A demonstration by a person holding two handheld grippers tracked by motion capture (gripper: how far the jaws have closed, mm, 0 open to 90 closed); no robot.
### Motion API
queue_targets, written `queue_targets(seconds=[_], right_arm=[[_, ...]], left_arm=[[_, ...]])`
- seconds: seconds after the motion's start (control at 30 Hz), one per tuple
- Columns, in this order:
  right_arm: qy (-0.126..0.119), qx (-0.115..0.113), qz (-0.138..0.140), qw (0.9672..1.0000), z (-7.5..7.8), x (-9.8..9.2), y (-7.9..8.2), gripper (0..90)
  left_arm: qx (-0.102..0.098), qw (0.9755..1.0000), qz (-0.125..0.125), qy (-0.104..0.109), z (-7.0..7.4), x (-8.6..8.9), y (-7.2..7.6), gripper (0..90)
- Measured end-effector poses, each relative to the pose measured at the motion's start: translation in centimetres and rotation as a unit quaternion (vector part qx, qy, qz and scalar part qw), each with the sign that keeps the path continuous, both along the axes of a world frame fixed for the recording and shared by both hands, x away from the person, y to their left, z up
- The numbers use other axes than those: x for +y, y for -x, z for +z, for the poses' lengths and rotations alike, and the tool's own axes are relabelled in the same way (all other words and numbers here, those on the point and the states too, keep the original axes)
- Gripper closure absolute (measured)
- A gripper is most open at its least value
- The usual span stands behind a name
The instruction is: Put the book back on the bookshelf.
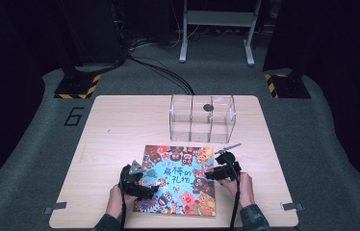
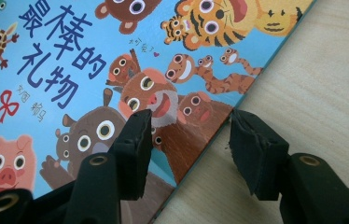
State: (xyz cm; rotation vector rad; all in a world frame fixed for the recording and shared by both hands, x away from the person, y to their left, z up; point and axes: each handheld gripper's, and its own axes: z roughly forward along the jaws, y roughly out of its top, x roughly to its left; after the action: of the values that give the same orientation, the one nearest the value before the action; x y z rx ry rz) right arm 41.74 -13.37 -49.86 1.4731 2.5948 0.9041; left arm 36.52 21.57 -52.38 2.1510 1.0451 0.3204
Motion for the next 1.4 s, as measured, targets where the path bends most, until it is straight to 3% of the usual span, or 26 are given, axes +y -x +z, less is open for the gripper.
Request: queue_targets(seconds=[0.07, 0.2, 0.33, 0.43, 0.6, 0.67, 0.8, 0.93, 1.1, 1.13, 1.17, 1.23, 1.27, 1.37, 1.4], right_arm=[[-0.006, 0.002, -0.003, 1.0000, 0.0, -0.1, 0.0, 48.8], [-0.049, 0.012, -0.009, 0.9987, -0.4, -1.0, 0.0, 48.7], [-0.058, 0.005, -0.013, 0.9982, -0.5, -1.1, 0.2, 48.9], [-0.072, 0.012, -0.016, 0.9972, -0.6, -1.4, 0.2, 48.9], [-0.073, 0.014, -0.019, 0.9971, -0.6, -1.4, 0.2, 48.9], [-0.091, 0.016, -0.024, 0.9954, -0.8, -1.6, 0.1, 49.3], [-0.102, 0.015, -0.031, 0.9942, -0.8, -1.8, 0.4, 50.4], [-0.080, 0.005, -0.019, 0.9966, -0.4, -1.3, 0.5, 51.2], [-0.070, 0.005, -0.015, 0.9974, -0.2, -1.2, 0.5, 53.1], [-0.052, 0.006, -0.010, 0.9986, -0.3, -1.0, 0.5, 53.6], [-0.031, 0.016, -0.010, 0.9993, -0.2, -0.8, 0.5, 53.8], [-0.023, 0.010, -0.007, 0.9997, -0.2, -0.7, 0.4, 53.6], [-0.005, 0.026, -0.016, 0.9995, 0.2, -0.1, 0.4, 51.7], [0.006, 0.029, -0.013, 0.9995, 0.3, 0.3, 0.2, 49.8], [-0.002, 0.032, -0.013, 0.9994, 0.2, 0.3, 0.1, 48.2]], left_arm=[[0.000, 1.0000, 0.000, 0.000, 0.0, 0.0, 0.0, 1.7], [0.003, 1.0000, -0.001, -0.004, 0.1, 0.0, -0.1, 1.7], [0.004, 1.0000, 0.001, -0.002, 0.1, -0.1, -0.1, 1.7], [0.006, 1.0000, 0.000, -0.003, 0.1, -0.1, -0.1, 1.7], [0.004, 1.0000, -0.001, -0.003, 0.1, 0.0, -0.1, 1.7], [0.004, 1.0000, 0.000, -0.003, 0.1, 0.0, -0.1, 1.7], [0.004, 1.0000, 0.000, -0.002, 0.1, -0.1, -0.1, 1.7], [0.004, 1.0000, 0.001, -0.002, 0.1, -0.1, -0.1, 1.7], [0.004, 1.0000, 0.001, -0.002, 0.1, 0.0, -0.1, 1.7], [0.003, 1.0000, 0.000, 0.001, 0.0, 0.0, -0.1, 1.7], [0.003, 1.0000, 0.000, 0.001, 0.0, 0.0, -0.1, 1.8], [0.006, 1.0000, -0.001, -0.001, 0.1, 0.0, -0.1, 1.8], [0.004, 1.0000, 0.000, -0.002, 0.1, 0.0, -0.1, 1.9], [0.005, 1.0000, -0.002, -0.002, 0.1, 0.0, -0.1, 1.9], [0.004, 1.0000, -0.001, -0.002, 0.1, 0.0, -0.1, 1.8]])
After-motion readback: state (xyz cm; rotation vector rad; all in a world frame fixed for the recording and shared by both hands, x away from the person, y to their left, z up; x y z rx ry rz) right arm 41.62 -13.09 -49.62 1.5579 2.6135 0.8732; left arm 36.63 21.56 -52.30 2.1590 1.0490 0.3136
